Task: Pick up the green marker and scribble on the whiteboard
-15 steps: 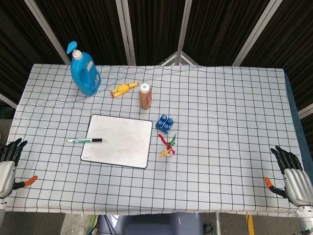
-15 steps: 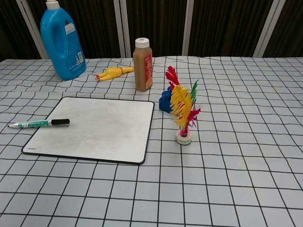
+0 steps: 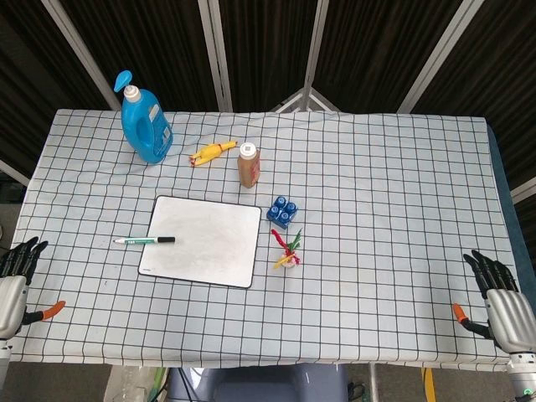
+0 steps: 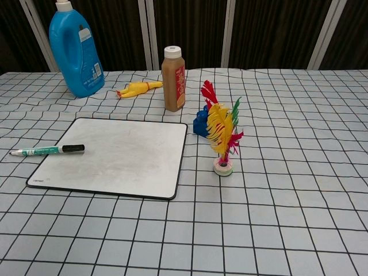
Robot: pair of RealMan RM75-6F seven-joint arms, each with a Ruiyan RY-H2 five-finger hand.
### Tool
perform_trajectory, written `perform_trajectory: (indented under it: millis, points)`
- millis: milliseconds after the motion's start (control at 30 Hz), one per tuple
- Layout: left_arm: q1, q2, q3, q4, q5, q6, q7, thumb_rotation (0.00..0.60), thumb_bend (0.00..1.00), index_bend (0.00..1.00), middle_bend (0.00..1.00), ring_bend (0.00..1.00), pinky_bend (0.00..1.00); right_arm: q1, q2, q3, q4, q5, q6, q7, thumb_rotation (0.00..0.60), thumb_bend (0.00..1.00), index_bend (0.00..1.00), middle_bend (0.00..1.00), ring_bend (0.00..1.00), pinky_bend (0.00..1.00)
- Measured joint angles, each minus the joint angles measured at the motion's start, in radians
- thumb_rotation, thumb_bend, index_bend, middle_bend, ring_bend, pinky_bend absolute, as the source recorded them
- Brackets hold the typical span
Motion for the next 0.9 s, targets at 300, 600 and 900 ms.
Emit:
perform_trajectory:
  millis: [300,600,900]
  points:
    - [-0.061,0.001,-0.042,-0.034,-0.107,-0.112,0.002,0.600,0.18,0.06,0.00,0.00,0.00,0.000,0.007,0.003,-0.002,0.009,-0.005,0.025,0.600,0.35,0.00,0.00,0.00,0.00]
    - [-0.237,-0.086,-0.152,0.042,-0.315,-0.279,0.151,0.600,0.31,0.38,0.00,0.00,0.00,0.003,0.005,0.005,0.001,0.011,-0.010,0.036,0.600,0.35,0.00,0.00,0.00,0.00]
    - [-0.418,-0.238,-0.203,0.220,-0.504,-0.425,0.345,0.600,0.38,0.46,0.00,0.00,0.00,0.005,0.008,0.010,0.004,0.025,-0.018,0.051,0.600,0.35,0.00,0.00,0.00,0.00]
